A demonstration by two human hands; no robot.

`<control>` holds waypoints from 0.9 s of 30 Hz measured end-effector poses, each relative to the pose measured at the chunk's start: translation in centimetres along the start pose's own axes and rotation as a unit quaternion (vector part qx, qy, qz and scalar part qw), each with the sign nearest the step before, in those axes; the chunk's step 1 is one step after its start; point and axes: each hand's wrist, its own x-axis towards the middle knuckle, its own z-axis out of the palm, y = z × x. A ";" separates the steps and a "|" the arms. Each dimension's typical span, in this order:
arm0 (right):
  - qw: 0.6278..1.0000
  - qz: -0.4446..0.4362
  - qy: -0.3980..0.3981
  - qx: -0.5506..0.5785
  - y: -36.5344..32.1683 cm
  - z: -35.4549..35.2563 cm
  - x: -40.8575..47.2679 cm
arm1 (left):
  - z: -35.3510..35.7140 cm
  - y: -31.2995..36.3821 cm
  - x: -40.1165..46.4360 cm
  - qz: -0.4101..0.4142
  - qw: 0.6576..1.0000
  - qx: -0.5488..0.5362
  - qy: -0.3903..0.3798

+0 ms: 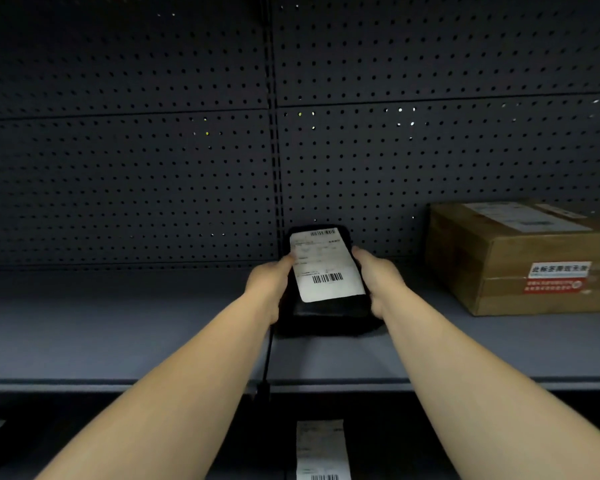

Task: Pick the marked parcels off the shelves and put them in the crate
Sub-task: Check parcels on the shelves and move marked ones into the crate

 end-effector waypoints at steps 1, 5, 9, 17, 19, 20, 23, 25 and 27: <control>1.000 -0.018 0.006 0.005 0.2 0.1 -0.3 | -0.2 0.0 -0.3 0.022 1.000 -0.010 0.001; 0.993 -0.108 0.014 0.048 0.8 0.5 -1.4 | -0.9 -0.1 -1.5 0.100 0.993 -0.057 -0.021; 0.982 -0.166 0.024 0.083 1.0 0.6 -2.1 | -1.6 -0.2 -2.3 0.172 0.982 -0.069 -0.032; 0.966 -0.220 0.012 0.138 0.8 0.4 -2.7 | -1.9 -0.4 -2.5 0.243 0.964 -0.098 -0.040; 0.962 -0.228 0.009 0.148 0.8 0.4 -2.8 | -1.9 -0.3 -2.7 0.250 0.962 -0.102 -0.041; 0.961 -0.231 0.009 0.149 0.7 0.4 -2.8 | -1.9 -0.3 -2.7 0.254 0.961 -0.104 -0.042; 0.961 -0.237 0.011 0.145 0.5 0.4 -3.0 | -1.9 -0.1 -2.8 0.261 0.959 -0.104 -0.045; 0.960 -0.239 0.012 0.143 0.3 0.3 -3.0 | -1.9 0.1 -2.8 0.260 0.959 -0.104 -0.040; 0.962 -0.237 0.013 0.135 0.0 0.2 -3.0 | -1.8 0.2 -2.9 0.251 0.961 -0.106 -0.038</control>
